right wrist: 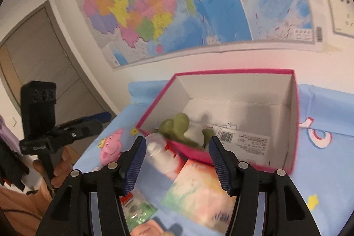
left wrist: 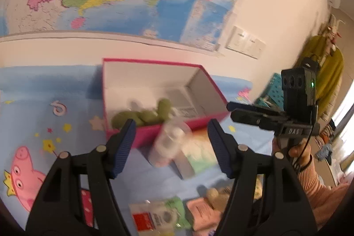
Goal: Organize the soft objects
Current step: 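Move the right gripper to the beige teddy bear and grasp it, then lift the teddy bear and carry it toward the pink box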
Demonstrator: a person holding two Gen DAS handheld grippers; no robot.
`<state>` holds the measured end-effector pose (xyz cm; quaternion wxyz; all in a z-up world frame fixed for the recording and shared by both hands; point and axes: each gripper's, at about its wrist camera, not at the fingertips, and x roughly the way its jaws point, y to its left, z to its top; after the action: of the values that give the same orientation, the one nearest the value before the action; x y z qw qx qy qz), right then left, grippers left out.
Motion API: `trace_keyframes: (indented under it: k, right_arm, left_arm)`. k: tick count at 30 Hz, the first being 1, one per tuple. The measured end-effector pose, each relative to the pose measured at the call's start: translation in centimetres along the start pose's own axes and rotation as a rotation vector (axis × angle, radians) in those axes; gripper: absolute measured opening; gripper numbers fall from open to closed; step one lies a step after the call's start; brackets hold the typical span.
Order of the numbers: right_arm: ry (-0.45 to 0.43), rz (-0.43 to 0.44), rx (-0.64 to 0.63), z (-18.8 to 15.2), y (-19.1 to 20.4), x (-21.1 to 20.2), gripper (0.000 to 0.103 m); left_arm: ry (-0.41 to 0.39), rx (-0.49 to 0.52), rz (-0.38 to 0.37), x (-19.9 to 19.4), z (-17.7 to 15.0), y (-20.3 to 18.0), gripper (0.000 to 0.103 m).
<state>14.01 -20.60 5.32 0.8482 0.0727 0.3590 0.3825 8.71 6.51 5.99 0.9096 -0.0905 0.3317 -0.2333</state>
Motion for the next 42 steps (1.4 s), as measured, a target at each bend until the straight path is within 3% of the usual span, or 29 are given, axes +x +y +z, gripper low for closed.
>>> trace_keyframes:
  k: [8,19,25,32,34,36,41,42]
  right_arm:
    - [0.07,-0.056,0.019,-5.3,0.2,-3.8,0.066]
    - [0.199,-0.084,0.156,-12.3,-2.1,-4.7,0.068]
    - [0.239,-0.058,0.218,-14.3,-2.8,-3.7,0.073]
    - [0.227,-0.038,0.197,-14.3,-2.6,-3.5,0.077]
    - [0.225,-0.046,0.166,-14.3,-2.1,-3.4,0.075]
    - [0.239,-0.045,0.146,-14.4,-1.8,-3.1,0.063]
    - [0.229,-0.01,0.114,-14.7,-1.1,-3.0,0.033]
    - [0.224,-0.02,0.106,-14.7,-0.9,-3.0,0.033]
  left_arm:
    - [0.11,0.033,-0.095,0.7,-4.8,-2.9,0.068]
    - [0.292,0.071,-0.174,4.3,-9.8,-6.4,0.068]
    - [0.373,0.08,-0.21,5.6,-11.7,-7.7,0.068]
    - [0.447,0.049,-0.227,7.5,-13.0,-7.7,0.068]
    - [0.453,0.046,-0.225,7.8,-13.2,-7.7,0.068]
    - [0.455,0.047,-0.23,8.1,-13.3,-7.9,0.067]
    - [0.452,0.046,-0.22,8.6,-13.4,-8.2,0.051]
    - [0.453,0.045,-0.211,8.7,-13.4,-8.2,0.045]
